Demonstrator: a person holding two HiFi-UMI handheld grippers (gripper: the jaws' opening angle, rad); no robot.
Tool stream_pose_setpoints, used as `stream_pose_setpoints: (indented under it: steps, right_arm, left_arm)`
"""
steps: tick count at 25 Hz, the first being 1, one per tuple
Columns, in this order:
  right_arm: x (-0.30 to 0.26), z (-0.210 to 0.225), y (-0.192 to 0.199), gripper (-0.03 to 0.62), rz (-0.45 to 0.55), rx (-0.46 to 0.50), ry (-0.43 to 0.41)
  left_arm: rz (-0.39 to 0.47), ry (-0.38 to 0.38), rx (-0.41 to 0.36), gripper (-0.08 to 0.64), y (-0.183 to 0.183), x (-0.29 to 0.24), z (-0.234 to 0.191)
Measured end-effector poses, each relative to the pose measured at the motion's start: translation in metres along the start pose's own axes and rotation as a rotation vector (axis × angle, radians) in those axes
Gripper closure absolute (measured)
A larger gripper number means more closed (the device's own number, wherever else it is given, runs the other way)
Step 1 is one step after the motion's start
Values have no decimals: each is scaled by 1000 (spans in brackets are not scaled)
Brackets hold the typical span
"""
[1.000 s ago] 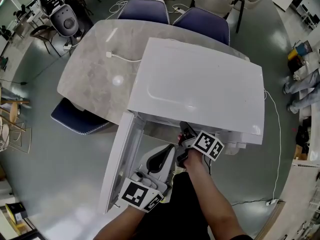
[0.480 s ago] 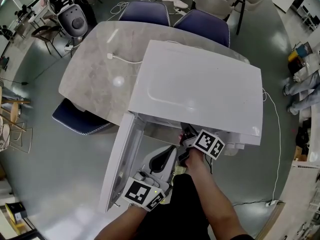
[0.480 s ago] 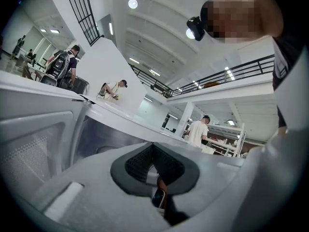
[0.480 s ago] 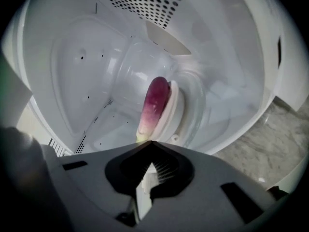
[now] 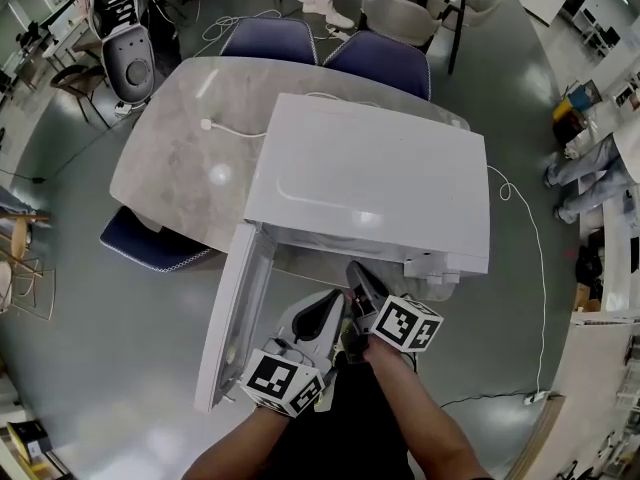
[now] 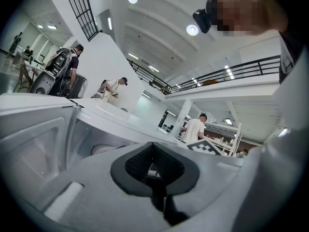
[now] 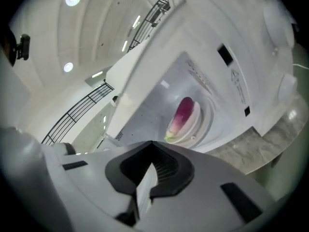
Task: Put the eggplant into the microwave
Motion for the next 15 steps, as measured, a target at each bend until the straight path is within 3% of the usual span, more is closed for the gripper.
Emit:
stream_pose_setpoints:
  steps: [6,15]
  right_arm:
    - [40,-65,-19,591,55,201,-65]
    - [86,-122,-24,591,102,470,-67]
  left_arm:
    - [7,18,-17,551,-33,11,13]
    - [27,49,-63,551,-68,30,36]
Point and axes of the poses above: the fingertips, and each gripper's own axes: x backward along the fingers, z to its right, y out of its underside, the point moved 10 cm from there along x, backward along the fingers, and after that the axes turned 5 degrees about -x, right-handed, at the moved point
